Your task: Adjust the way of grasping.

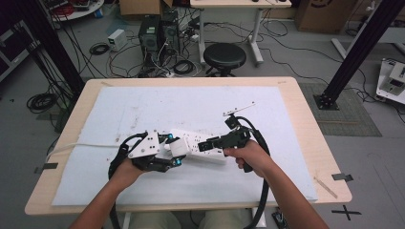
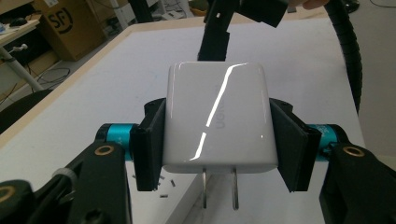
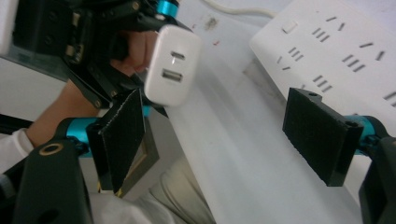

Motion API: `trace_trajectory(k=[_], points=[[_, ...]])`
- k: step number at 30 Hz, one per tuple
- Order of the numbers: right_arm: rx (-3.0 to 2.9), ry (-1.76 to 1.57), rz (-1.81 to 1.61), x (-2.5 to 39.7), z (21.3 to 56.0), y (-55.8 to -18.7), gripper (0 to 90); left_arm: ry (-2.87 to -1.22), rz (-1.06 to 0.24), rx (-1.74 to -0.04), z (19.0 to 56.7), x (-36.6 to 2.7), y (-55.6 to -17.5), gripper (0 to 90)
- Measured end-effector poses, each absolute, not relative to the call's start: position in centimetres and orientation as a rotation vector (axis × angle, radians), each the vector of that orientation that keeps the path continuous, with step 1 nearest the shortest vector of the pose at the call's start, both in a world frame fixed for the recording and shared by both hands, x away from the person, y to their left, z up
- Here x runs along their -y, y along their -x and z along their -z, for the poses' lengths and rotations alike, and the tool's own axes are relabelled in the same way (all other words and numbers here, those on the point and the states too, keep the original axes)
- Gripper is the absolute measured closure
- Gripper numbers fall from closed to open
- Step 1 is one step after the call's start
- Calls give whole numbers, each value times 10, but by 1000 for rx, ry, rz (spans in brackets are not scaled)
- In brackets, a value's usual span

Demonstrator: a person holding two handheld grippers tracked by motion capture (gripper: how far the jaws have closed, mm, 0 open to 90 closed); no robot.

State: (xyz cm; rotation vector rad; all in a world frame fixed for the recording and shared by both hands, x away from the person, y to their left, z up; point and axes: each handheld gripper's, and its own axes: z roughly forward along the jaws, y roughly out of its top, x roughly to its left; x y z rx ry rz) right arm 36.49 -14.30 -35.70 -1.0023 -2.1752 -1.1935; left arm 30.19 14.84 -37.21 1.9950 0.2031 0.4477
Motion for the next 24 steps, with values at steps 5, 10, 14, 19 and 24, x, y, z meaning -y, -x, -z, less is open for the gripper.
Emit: trace_trajectory(k=[5, 10, 14, 19, 24], points=[[2137, 983, 1205, 136, 358, -367, 249, -1993, -443, -194, 374, -142, -302, 425], [2114, 980, 1187, 128, 359, -368, 259, -2004, -438, -175, 376, -136, -302, 425], [2089, 972, 1167, 124, 361, -370, 306, -1995, -427, -165, 377, -132, -301, 425], [2059, 976, 1140, 119, 363, -371, 313, -1997, -431, -151, 377, -130, -300, 425], [2025, 965, 1108, 114, 370, -371, 360, -2002, -434, -141, 377, -129, -300, 425]])
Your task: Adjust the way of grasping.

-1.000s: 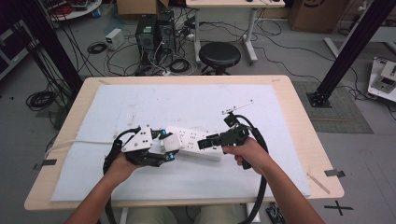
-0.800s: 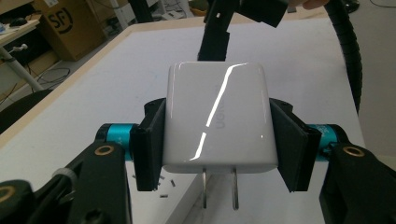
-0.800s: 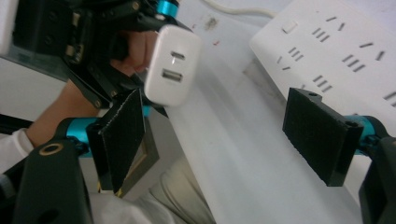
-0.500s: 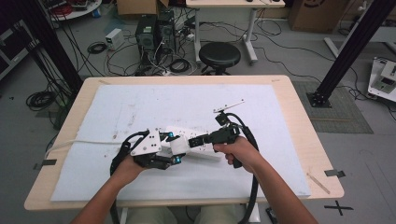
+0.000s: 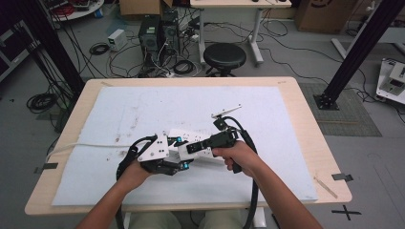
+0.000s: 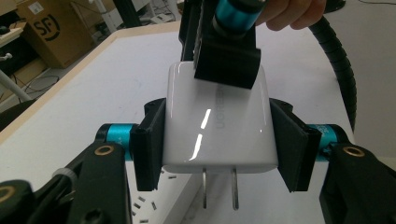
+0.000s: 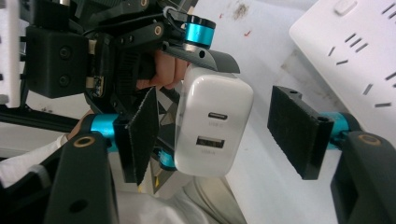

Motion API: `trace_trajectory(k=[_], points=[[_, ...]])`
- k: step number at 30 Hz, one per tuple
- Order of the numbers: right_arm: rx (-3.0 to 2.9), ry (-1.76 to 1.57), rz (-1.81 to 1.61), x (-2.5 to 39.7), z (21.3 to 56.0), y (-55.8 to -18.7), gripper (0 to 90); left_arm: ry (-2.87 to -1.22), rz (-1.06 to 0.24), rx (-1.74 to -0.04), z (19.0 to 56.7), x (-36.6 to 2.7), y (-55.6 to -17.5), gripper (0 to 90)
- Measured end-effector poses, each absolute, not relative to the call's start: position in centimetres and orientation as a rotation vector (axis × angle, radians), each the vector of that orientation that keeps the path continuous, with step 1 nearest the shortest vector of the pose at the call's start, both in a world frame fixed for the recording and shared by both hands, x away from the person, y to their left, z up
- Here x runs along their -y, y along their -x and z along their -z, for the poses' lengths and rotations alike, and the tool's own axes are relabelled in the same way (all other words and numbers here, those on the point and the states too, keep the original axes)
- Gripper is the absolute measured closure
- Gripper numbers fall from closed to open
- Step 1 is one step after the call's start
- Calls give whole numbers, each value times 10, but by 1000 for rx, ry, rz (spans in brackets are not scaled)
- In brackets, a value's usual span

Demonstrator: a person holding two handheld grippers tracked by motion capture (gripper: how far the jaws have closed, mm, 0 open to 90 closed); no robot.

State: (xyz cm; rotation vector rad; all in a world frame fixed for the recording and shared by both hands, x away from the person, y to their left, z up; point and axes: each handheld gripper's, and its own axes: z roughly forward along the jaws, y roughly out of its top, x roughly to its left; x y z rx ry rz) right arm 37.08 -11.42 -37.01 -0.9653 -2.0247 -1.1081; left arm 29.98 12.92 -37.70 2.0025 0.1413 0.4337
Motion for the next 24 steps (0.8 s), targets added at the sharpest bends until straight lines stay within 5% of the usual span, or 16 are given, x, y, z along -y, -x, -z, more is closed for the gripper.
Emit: trace_trajectory(k=[13, 21, 24], points=[[1974, 940, 1080, 109, 377, -372, 583, -2014, -443, -96, 379, -125, -297, 425], [1952, 959, 1069, 111, 379, -373, 618, -2015, -433, -124, 380, -123, -297, 419], [1985, 972, 1078, 112, 379, -372, 624, -2010, -405, -194, 381, -125, -299, 294]])
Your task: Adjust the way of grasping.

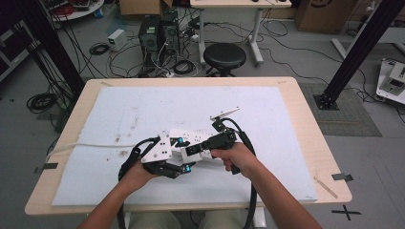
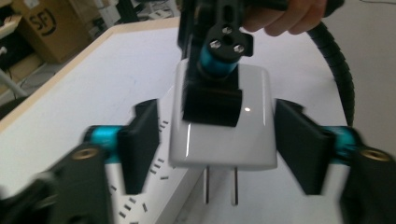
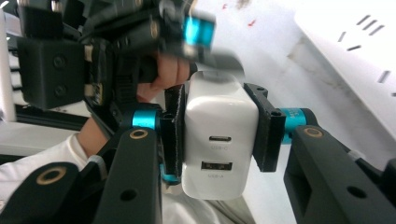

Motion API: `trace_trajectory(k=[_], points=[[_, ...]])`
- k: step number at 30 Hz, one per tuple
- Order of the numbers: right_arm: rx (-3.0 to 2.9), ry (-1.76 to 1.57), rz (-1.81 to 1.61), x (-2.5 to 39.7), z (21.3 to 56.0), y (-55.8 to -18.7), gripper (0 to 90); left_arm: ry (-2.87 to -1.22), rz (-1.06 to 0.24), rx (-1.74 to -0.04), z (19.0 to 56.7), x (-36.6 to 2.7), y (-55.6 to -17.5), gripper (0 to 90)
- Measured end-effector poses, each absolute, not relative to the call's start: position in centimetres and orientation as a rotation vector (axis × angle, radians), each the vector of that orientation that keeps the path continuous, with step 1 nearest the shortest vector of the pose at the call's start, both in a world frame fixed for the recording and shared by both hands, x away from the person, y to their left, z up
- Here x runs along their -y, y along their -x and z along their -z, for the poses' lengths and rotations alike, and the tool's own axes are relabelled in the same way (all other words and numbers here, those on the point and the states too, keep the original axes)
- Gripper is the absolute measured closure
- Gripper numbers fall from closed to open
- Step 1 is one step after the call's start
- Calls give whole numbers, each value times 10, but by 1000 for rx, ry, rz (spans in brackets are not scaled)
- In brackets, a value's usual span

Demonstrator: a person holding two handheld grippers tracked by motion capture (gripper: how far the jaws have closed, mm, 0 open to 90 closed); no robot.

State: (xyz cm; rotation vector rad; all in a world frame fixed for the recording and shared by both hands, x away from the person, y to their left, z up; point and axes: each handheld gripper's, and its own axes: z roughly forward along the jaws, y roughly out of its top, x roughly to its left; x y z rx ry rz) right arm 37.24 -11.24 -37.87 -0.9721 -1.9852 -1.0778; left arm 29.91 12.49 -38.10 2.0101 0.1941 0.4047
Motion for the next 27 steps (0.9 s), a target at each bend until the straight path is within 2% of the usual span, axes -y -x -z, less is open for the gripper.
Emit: trace_trajectory(k=[5, 15, 27], points=[[2019, 982, 1127, 122, 376, -372, 628, -1998, -388, -279, 390, -135, -299, 252], [2170, 972, 1273, 138, 370, -368, 630, -1905, -377, -435, 402, -161, -301, 253], [2388, 954, 1413, 149, 364, -357, 631, -1839, -424, -563, 409, -185, -302, 253]])
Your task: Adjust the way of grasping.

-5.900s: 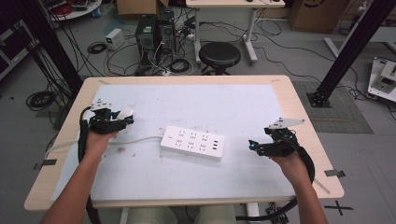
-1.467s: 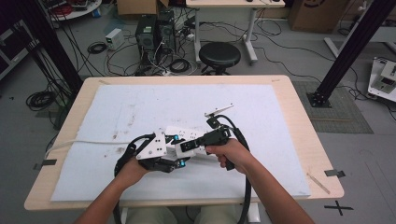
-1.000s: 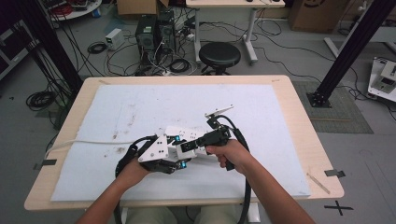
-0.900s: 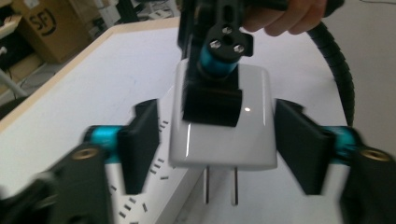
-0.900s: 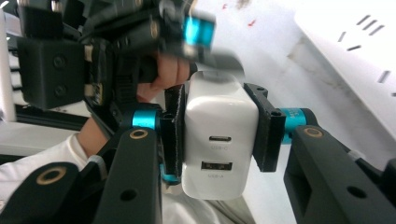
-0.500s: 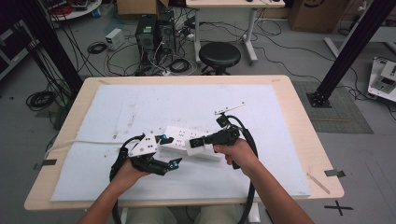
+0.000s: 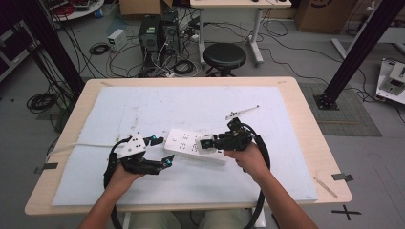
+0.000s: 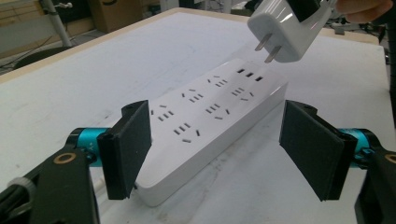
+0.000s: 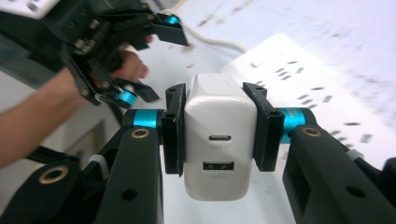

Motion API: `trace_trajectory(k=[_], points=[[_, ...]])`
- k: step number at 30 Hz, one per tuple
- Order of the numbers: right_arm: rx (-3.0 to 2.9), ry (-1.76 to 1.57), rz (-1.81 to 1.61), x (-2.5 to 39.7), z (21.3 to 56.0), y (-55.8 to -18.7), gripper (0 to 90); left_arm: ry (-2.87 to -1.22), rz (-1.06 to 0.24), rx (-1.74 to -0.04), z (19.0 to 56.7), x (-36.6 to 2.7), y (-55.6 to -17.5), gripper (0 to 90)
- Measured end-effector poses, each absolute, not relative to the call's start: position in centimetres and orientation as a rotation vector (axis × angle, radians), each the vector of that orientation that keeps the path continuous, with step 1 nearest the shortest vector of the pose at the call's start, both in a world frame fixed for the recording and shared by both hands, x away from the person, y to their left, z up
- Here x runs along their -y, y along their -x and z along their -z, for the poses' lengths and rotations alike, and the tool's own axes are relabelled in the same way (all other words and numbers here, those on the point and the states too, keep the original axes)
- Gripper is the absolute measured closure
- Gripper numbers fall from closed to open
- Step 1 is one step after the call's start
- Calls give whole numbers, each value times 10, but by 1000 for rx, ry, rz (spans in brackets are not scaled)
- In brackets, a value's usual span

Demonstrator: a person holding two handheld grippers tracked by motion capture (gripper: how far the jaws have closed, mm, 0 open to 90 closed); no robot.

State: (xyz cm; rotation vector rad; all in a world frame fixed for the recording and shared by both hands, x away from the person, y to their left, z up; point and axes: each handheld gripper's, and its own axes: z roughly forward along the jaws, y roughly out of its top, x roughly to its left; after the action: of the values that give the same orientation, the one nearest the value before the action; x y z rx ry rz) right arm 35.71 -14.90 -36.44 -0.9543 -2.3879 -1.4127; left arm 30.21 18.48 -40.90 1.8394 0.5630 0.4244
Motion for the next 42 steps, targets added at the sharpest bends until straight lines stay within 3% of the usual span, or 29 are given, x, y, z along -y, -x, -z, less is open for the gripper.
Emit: trace_trajectory(k=[42], points=[[2835, 1055, 1254, 195, 345, -346, 631, -1711, -493, -752, 405, -229, -288, 248]])
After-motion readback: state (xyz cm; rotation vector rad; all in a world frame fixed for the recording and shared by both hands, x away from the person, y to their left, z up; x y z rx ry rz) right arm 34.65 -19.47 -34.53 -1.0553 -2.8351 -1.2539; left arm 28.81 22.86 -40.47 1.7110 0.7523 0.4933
